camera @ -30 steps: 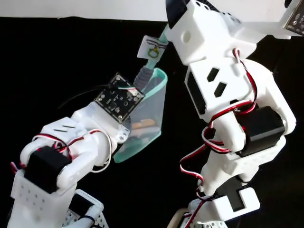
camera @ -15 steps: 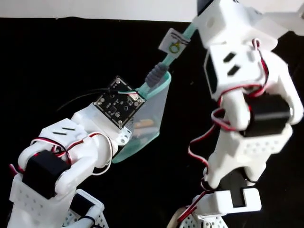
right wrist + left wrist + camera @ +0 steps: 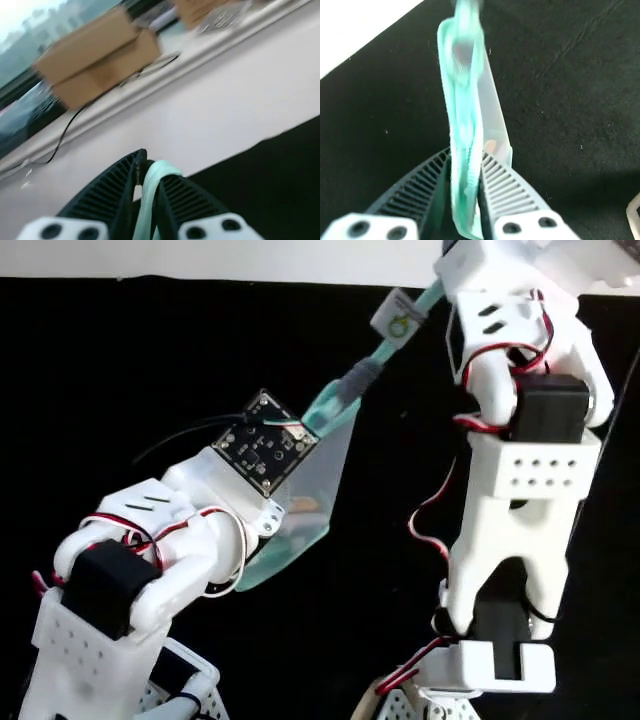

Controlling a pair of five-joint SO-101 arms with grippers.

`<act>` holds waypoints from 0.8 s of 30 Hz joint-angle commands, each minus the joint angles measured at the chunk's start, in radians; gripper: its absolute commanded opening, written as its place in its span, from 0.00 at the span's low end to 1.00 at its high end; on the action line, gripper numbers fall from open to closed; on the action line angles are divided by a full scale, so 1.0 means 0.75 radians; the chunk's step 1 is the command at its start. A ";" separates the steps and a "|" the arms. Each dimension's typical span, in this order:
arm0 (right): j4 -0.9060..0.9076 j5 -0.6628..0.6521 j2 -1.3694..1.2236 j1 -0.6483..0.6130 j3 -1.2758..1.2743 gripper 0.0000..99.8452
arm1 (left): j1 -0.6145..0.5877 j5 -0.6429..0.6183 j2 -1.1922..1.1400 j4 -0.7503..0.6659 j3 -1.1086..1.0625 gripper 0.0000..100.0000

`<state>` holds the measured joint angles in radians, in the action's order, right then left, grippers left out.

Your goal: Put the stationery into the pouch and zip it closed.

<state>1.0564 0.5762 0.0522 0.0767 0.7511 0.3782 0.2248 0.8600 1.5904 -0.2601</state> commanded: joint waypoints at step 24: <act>-0.337 -0.016 0.021 0.257 -0.242 0.01 | -0.009 0.002 -0.001 0.117 -0.021 0.01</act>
<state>0.8477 0.5762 0.0491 0.1995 0.5623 0.3767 0.2248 0.8600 1.6425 -0.2662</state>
